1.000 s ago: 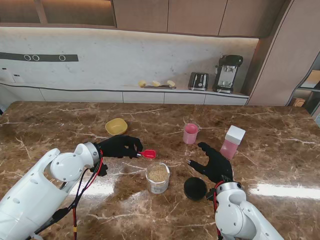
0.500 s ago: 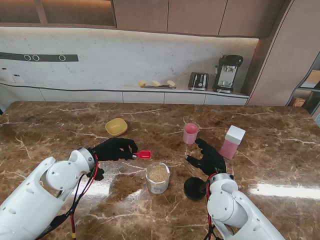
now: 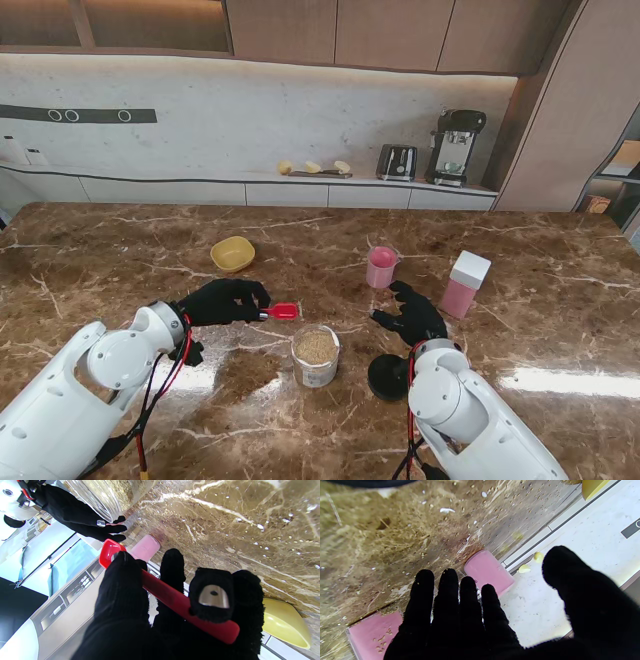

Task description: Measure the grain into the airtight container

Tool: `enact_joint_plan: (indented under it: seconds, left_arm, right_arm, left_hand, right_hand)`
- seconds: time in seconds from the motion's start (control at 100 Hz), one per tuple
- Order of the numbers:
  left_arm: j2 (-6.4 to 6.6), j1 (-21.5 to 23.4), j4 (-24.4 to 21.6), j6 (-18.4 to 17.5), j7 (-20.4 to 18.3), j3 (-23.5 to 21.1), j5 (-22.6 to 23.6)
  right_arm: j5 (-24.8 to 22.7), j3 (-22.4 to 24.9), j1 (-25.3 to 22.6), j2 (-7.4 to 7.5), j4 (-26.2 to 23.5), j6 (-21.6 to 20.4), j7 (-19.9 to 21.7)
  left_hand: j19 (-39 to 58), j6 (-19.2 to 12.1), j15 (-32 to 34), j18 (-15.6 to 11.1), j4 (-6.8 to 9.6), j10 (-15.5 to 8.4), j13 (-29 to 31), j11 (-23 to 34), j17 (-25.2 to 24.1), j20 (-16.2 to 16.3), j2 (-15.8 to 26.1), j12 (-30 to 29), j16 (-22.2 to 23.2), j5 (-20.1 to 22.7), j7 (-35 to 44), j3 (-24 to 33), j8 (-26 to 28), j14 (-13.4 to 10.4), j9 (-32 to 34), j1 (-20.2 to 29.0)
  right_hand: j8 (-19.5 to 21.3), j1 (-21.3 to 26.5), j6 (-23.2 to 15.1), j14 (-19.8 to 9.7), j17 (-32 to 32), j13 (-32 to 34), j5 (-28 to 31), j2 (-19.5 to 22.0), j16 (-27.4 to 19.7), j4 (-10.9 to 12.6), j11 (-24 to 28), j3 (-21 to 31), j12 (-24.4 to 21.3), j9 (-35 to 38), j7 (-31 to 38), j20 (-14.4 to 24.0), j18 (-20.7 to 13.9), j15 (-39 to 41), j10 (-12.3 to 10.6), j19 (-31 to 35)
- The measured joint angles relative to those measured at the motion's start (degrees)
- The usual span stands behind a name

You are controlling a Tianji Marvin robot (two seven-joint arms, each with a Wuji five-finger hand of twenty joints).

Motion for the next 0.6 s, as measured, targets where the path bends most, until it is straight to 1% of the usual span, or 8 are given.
enact_joint_plan:
  seconds: [0.21, 0.56, 0.6]
  left_arm:
    - [-0.02, 0.09, 0.17, -0.49, 0.73, -0.01, 0.08]
    - [-0.05, 1.14, -0.05, -0.84, 0.7, -0.99, 0.46]
    - [-0.04, 1.21, -0.05, -0.84, 0.62, -1.05, 0.47]
  right_arm:
    - [2.15, -0.99, 2.07, -0.25, 2.08, 0.54, 0.12]
    - [3.52, -2.73, 5.92, -0.76, 5.17, 1.51, 1.22]
    - [3.69, -2.82, 6.22, -0.78, 5.37, 1.76, 1.49]
  left_hand:
    - [0.0, 0.0, 0.0, 0.0, 0.0, -0.05, 0.0, 0.0, -0.02, 0.21, 0.0, 0.02, -0.01, 0.0, 0.0, 0.0, 0.0, 0.19, 0.0, 0.0]
    - [0.0, 0.0, 0.0, 0.0, 0.0, -0.08, 0.0, 0.01, -0.05, 0.55, 0.0, 0.07, -0.01, 0.0, 0.0, 0.0, 0.0, 0.21, 0.0, 0.0]
    - [0.0, 0.0, 0.0, 0.0, 0.0, -0.08, 0.0, 0.02, -0.09, 0.55, 0.0, 0.42, -0.01, 0.0, 0.0, 0.0, 0.0, 0.21, 0.0, 0.0]
  right_hand:
    - [-0.78, -0.02, 0.03, 0.0, -0.47, 0.0, 0.0, 0.0, -0.04, 0.0, -0.07, 0.0, -0.06, 0.0, 0.0, -0.04, 0.01, -0.07, 0.0, 0.0]
    - [-2.13, -0.64, 0.14, 0.0, -2.62, -0.15, -0.07, 0.0, -0.06, 0.0, -1.13, 0.0, -0.1, -1.65, 0.0, -0.67, 0.04, -0.17, 0.0, -0.06]
    - [-2.13, -0.64, 0.19, 0.06, -2.85, -1.48, -0.08, 0.0, -0.06, 0.0, -1.17, 0.0, -0.1, -2.14, 0.0, -0.68, 0.06, -1.12, 0.0, -0.06]
